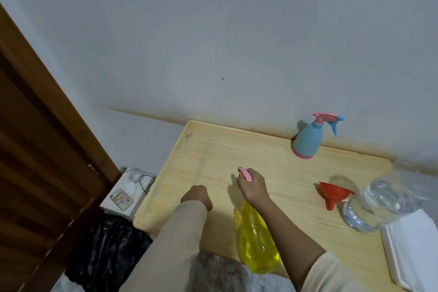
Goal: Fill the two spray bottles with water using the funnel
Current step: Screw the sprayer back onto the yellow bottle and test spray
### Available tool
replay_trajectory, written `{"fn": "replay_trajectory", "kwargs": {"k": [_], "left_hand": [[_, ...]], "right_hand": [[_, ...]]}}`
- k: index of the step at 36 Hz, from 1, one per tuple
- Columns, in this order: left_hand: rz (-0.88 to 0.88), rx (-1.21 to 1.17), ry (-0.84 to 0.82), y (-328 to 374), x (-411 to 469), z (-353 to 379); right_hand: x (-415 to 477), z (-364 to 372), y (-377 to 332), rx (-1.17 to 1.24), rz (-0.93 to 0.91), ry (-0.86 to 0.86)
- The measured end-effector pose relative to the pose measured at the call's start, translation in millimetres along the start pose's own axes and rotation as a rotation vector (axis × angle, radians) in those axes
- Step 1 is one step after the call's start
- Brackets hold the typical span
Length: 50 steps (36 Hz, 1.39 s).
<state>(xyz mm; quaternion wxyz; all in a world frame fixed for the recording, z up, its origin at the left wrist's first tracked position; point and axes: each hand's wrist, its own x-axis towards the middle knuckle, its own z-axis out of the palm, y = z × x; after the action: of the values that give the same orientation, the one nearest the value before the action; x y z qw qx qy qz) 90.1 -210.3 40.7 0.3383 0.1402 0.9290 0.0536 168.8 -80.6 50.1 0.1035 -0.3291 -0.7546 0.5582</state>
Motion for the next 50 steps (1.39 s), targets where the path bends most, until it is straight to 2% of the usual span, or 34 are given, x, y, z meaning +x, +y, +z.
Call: {"fn": "replay_trajectory", "kwargs": {"k": [6,20,33,50], "left_hand": [[-0.013,-0.022,0.035,-3.0,0.5,1.2],[-0.003,-0.056,0.056,-7.1,-0.5,7.3],[-0.009,-0.063,0.04,-14.9,-3.4,10.7],[0.009,-0.04,0.051,-24.4,1.0,12.5]], "right_hand": [[-2.0,3.6,-0.2,-0.013,0.023,-0.018],[-12.3,8.7,-6.8,-0.042,-0.054,0.015],[-19.9,11.5,-3.9,-0.023,0.027,0.019],[-25.8,21.2,-8.3,-0.008,-0.003,0.035]]}}
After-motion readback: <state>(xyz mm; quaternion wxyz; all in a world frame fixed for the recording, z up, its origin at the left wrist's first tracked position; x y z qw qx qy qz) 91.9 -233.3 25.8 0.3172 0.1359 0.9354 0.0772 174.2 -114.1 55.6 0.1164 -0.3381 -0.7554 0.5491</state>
